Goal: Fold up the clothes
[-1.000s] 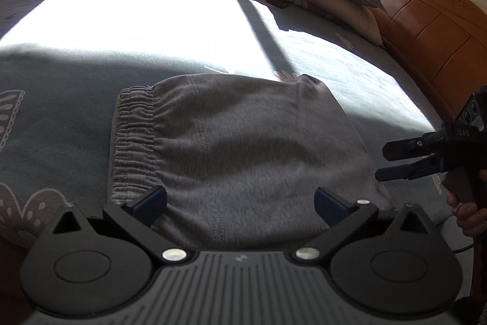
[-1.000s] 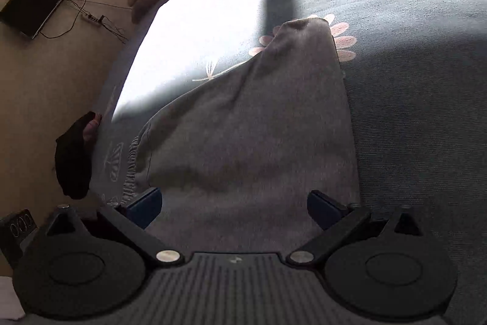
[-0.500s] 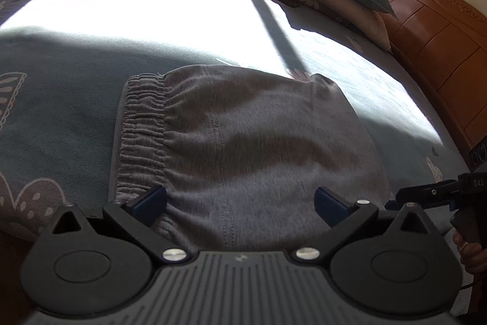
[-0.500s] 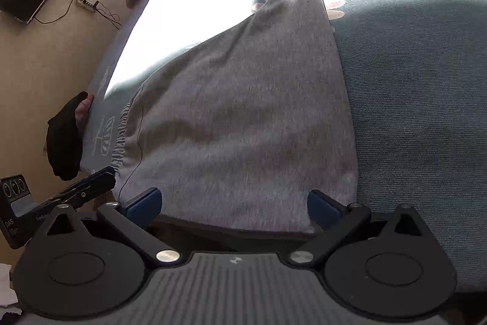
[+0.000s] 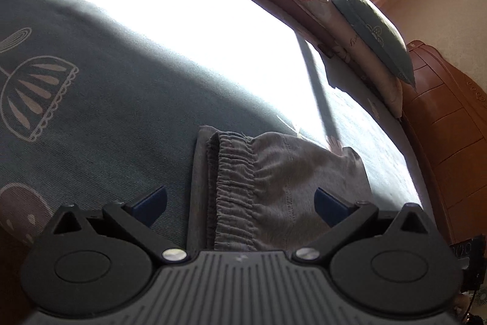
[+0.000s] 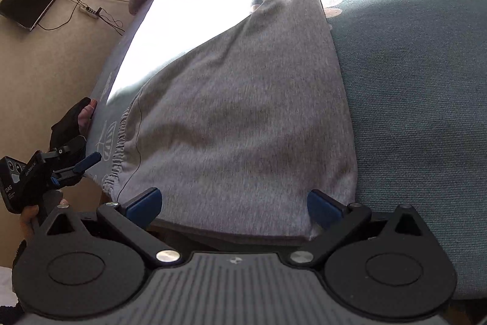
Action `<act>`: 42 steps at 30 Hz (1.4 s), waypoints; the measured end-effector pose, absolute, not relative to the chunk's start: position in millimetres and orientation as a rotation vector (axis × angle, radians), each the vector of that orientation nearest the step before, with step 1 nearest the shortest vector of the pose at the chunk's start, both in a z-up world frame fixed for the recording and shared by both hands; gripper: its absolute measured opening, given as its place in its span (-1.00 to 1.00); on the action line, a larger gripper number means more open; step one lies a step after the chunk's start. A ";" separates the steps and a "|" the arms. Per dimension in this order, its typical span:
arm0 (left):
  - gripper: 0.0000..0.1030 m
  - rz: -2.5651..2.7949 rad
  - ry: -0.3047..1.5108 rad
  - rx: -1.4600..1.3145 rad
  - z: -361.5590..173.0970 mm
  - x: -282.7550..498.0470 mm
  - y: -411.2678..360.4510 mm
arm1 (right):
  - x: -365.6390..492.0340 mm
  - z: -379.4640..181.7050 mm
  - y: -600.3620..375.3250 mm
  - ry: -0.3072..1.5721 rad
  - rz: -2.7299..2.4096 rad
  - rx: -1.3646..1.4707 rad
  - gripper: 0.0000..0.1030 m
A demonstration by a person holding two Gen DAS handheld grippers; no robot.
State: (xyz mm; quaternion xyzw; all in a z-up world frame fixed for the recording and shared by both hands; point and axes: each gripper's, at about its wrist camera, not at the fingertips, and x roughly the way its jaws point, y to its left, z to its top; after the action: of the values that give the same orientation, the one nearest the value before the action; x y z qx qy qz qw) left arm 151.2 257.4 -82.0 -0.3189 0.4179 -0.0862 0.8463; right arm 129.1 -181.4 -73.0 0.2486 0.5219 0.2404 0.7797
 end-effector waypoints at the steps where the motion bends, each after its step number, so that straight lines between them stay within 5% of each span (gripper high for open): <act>1: 0.98 -0.196 0.912 -0.736 -92.7 156.3 265.6 | 129.5 -72.9 -180.9 1.128 0.520 0.534 1.00; 17: 0.98 -0.396 1.026 -0.839 -126.2 226.6 250.6 | 135.2 -74.6 -179.5 1.129 0.508 0.535 1.00; 42: 0.98 -0.564 1.017 -0.947 -140.1 196.6 244.3 | 132.1 -75.4 -180.7 1.117 0.523 0.537 1.00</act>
State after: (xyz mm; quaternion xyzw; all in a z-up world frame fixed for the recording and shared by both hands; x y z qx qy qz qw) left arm 196.6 244.3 -140.1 -0.4302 0.4622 -0.2563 0.7319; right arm 132.1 -180.7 -75.4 0.2486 0.5174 0.2424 0.7822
